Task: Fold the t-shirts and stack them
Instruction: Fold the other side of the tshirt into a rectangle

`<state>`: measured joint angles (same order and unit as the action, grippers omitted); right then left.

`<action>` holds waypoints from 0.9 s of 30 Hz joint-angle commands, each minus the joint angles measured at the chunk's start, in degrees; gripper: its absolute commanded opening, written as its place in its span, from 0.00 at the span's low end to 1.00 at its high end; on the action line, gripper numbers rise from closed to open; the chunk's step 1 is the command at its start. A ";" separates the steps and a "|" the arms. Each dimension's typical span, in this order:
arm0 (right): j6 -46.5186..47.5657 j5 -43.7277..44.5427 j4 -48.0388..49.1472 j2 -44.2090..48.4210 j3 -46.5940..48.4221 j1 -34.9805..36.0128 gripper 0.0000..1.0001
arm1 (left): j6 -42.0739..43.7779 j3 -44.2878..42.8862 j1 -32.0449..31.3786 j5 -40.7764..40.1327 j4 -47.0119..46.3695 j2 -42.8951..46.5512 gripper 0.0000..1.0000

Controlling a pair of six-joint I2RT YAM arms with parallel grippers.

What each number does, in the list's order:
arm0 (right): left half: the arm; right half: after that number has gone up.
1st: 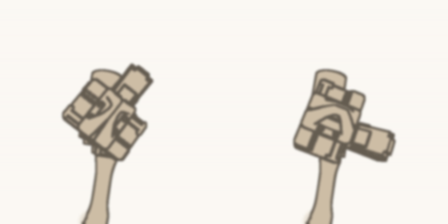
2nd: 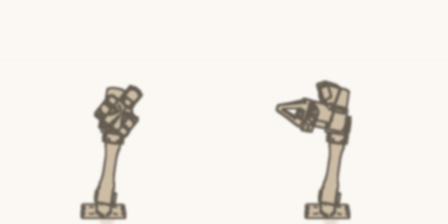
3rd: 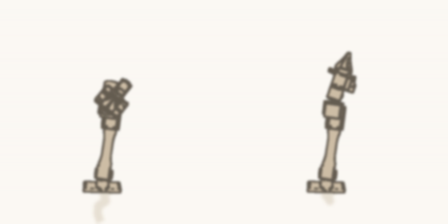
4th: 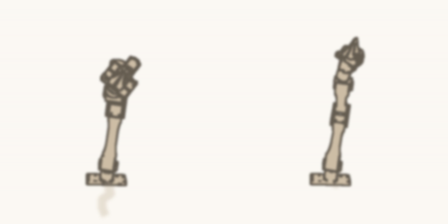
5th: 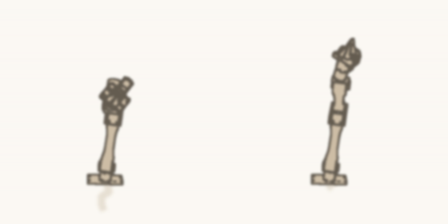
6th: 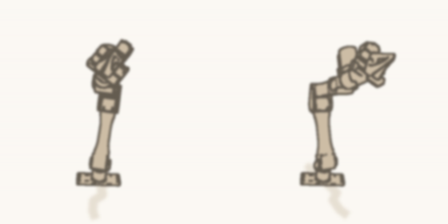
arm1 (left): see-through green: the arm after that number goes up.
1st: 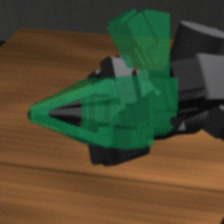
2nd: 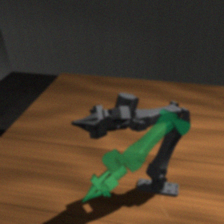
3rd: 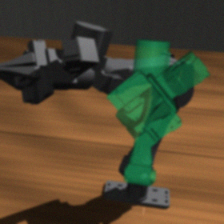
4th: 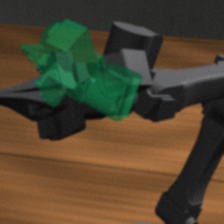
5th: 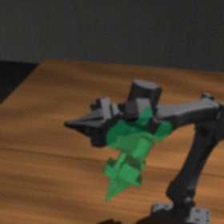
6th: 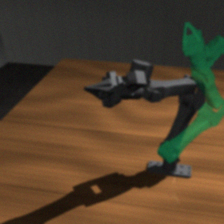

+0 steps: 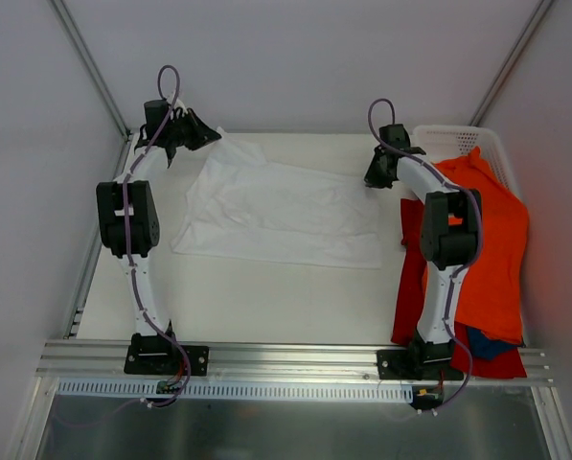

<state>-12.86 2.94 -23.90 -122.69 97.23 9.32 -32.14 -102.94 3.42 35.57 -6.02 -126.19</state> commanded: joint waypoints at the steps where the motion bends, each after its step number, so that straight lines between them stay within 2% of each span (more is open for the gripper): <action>1: 1.17 0.05 -0.89 7.64 -2.92 0.35 0.00 | 2.96 5.53 -0.08 0.82 -0.13 8.31 0.00; 7: 1.17 0.92 -1.41 14.13 -8.97 1.22 0.00 | 5.50 14.06 -0.08 0.64 1.09 15.69 0.00; 19: 0.38 3.56 -0.36 20.74 -20.23 4.21 0.00 | 14.91 27.77 -0.08 -2.61 5.67 28.09 0.00; 27: -0.41 5.41 -0.44 23.11 -24.45 5.36 0.00 | 19.48 33.32 -0.43 -5.25 8.83 30.74 0.00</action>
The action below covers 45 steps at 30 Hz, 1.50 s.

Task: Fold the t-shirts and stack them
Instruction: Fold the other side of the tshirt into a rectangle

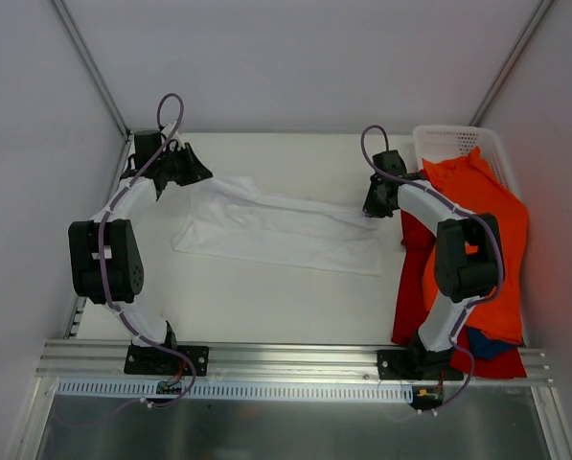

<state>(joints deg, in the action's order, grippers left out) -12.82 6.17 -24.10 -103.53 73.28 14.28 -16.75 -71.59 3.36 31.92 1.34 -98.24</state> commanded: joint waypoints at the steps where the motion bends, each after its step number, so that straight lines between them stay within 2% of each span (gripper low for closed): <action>1: -0.45 2.44 -0.34 4.12 -1.11 0.48 0.00 | 4.45 2.33 -0.63 -1.86 1.56 2.87 0.00; 8: -0.72 4.72 -0.51 4.91 -4.01 0.57 0.00 | 7.70 5.49 -2.74 -4.50 3.05 3.75 0.00; 11: -0.89 5.95 -0.86 5.70 -5.24 0.57 0.00 | 10.06 7.52 -3.00 -7.48 3.05 4.63 0.00; 18: -1.77 9.29 -2.09 8.86 -8.49 0.92 0.00 | 14.20 12.17 -8.18 -17.67 3.31 5.42 0.00; 24: -3.09 11.31 -2.80 13.34 -12.97 2.50 0.00 | 17.62 15.60 -12.75 -34.44 2.88 4.72 0.00; 28: -4.67 14.47 -3.85 17.03 -16.14 5.22 0.00 | 18.95 18.50 -16.27 -49.03 0.42 4.46 0.00; 29: -5.63 15.61 -4.37 17.65 -16.49 6.27 0.00 | 20.43 19.99 -18.62 -55.67 -1.07 4.20 0.00; 32: -7.48 17.29 -6.40 20.02 -18.51 8.12 0.02 | 23.51 21.84 -23.28 -68.69 -5.37 3.06 0.00; 34: -9.41 18.43 -7.62 22.04 -20.61 9.88 0.12 | 24.66 22.11 -24.71 -72.60 -6.44 2.70 0.00; 35: -10.20 19.39 -8.07 22.83 -21.32 10.76 0.26 | 24.58 22.28 -25.15 -74.53 -6.62 3.13 0.00; 36: -11.43 19.92 -8.42 23.54 -22.03 11.29 0.72 | 24.40 22.46 -25.59 -74.98 -7.23 3.49 0.04; 37: -12.31 20.71 -9.73 25.20 -23.17 11.73 0.88 | 24.31 22.72 -25.59 -74.99 -7.32 4.01 0.30; 38: -13.10 22.29 -10.61 25.91 -23.70 12.34 0.99 | 24.31 23.07 -25.85 -75.51 -7.84 5.24 0.49; 40: -15.03 24.22 -12.98 28.54 -25.71 12.87 1.00 | 24.22 24.04 -26.03 -76.91 -8.90 6.56 0.89; 42: -16.44 25.02 -14.57 30.92 -27.65 14.10 0.99 | 24.75 24.92 -26.56 -78.84 -11.70 9.37 0.98; 45: -20.04 26.78 -17.46 37.15 -31.69 17.08 0.99 | 25.45 26.06 -26.65 -81.65 -15.65 14.72 0.99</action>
<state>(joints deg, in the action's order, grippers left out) -27.55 28.51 -35.48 -72.18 44.14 28.93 7.44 -45.95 -22.85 -43.07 -7.35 -90.15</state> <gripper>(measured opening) 0.993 0.986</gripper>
